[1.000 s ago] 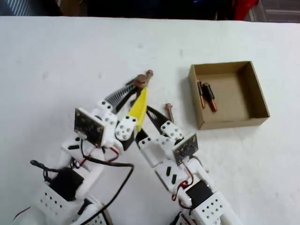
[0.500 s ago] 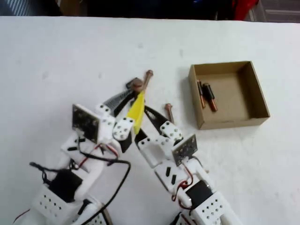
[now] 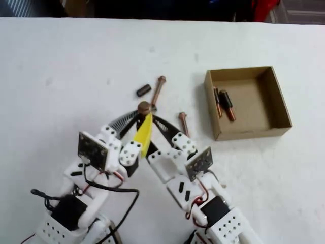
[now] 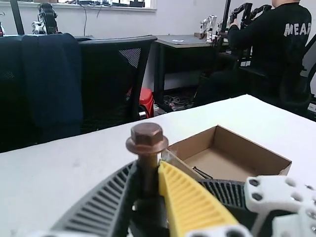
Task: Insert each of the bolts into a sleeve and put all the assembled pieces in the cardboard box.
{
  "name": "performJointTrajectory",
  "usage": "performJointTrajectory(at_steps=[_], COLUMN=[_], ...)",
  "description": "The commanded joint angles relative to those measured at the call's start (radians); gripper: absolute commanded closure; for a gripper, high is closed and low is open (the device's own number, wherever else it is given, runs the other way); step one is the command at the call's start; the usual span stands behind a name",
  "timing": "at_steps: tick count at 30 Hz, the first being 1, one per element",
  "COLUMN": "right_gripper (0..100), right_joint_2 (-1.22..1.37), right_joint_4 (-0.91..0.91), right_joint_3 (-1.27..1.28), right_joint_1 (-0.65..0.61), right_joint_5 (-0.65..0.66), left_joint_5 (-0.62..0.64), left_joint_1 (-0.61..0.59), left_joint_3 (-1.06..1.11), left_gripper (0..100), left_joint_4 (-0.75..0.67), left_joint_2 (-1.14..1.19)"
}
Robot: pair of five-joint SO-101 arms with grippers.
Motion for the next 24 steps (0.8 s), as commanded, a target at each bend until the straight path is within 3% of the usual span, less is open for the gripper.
performJointTrajectory(at_steps=[1, 7, 12, 24], right_gripper=[98.1, 98.1, 98.1, 98.1], right_joint_2=[-0.013, -0.013, -0.013, -0.013], right_joint_4=[0.033, 0.143, 0.147, 0.142], right_joint_3=[-0.015, -0.071, -0.072, -0.074], right_joint_1=[0.004, 0.004, 0.004, 0.004], right_joint_5=[-0.005, -0.006, -0.006, -0.006], left_joint_5=[-0.012, -0.012, -0.018, -0.061], left_joint_1=[-0.012, -0.05, -0.099, -0.091], left_joint_3=[-0.005, -0.003, -0.003, -0.006], left_gripper=[84, 83, 83, 83], left_joint_4=[0.003, 0.002, -0.005, -0.005], left_joint_2=[-0.027, -0.027, -0.027, -0.028])
